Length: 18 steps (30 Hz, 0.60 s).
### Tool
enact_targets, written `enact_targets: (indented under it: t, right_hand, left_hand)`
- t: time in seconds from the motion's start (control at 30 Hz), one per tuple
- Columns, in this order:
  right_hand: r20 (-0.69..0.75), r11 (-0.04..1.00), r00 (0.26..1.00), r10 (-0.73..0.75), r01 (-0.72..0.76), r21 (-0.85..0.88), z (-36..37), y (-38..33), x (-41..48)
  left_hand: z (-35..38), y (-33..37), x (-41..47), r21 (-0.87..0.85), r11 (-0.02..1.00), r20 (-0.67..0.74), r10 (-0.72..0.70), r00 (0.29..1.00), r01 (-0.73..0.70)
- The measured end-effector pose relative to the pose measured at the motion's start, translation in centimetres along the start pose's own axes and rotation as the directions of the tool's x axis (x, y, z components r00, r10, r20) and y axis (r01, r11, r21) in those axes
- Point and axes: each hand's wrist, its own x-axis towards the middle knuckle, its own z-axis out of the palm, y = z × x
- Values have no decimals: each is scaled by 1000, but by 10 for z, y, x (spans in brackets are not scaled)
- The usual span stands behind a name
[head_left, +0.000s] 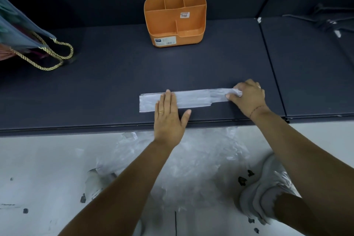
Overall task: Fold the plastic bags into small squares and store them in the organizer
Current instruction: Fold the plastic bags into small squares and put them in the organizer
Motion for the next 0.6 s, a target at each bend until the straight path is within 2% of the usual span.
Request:
enact_targets:
  t: [0.1, 0.17, 0.23, 0.3, 0.4, 0.47, 0.53, 0.6]
  right_hand:
    - [68, 996, 998, -3, -3, 94, -5, 1, 1]
    - [131, 959, 991, 9, -46, 278, -13, -2, -1]
    - [210, 863, 977, 29, -131, 488, -21, -4, -6]
    - [261, 765, 963, 67, -218, 606, -25, -3, -13]
    - [419, 671, 900, 116, -382, 636, -26, 5, -25]
    - [523, 653, 845, 112, -459, 602, -26, 7, -34]
    - [599, 642, 798, 67, -494, 586, -28, 5, -41]
    - [654, 634, 757, -11, -500, 590, -35, -3, -46]
  left_hand:
    - [6, 6, 1, 18, 996, 3, -92, 996, 92]
    - [5, 4, 4, 65, 994, 10, -90, 996, 90]
    - [4, -2, 9, 113, 993, 27, -43, 999, 39]
    - [2, -12, 13, 157, 987, 44, 34, 998, -41]
    - [-4, -27, 23, 163, 972, 72, 159, 985, -169]
    - [-10, -31, 27, 166, 950, 104, 248, 963, -263]
    - [-12, -20, 23, 142, 918, 125, 355, 926, -371]
    - [-7, 5, 15, 28, 891, 91, 448, 889, -452]
